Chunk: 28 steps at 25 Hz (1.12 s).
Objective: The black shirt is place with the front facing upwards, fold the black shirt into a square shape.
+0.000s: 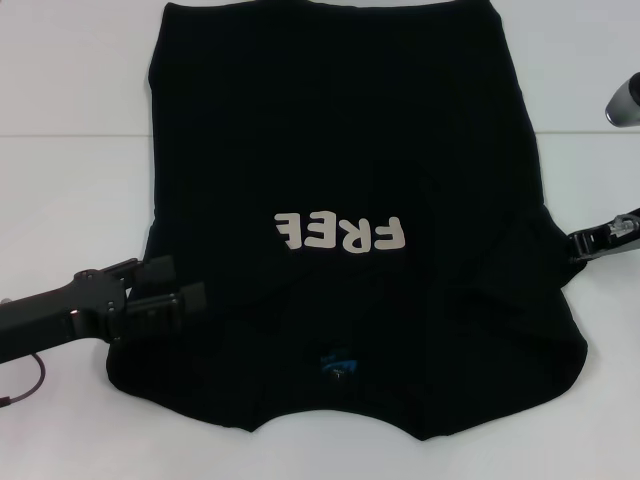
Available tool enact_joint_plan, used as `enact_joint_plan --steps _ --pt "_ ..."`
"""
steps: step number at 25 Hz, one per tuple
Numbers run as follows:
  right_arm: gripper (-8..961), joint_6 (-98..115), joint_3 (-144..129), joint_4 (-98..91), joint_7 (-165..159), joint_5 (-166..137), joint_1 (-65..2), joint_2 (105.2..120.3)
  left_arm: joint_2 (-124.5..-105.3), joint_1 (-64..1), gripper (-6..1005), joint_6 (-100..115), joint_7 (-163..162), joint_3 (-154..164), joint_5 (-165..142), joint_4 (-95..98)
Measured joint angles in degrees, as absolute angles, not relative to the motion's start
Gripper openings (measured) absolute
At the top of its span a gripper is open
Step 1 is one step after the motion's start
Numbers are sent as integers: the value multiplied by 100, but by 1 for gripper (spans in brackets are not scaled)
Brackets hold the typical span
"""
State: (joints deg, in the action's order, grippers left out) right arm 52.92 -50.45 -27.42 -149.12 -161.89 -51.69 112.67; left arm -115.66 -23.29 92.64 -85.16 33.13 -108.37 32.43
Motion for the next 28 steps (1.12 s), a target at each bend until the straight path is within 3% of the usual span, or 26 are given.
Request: enact_joint_plan --steps 15,28 --pt "138 5385 -5045 -2791 -15029 -16347 -5226 11267 -11561 -2329 907 9264 -8512 3313 -10836 3260" --pt "35 5623 -5006 -3044 -15245 -16326 -5209 11281 -11557 -2331 906 9249 -8517 3136 -10823 3248"
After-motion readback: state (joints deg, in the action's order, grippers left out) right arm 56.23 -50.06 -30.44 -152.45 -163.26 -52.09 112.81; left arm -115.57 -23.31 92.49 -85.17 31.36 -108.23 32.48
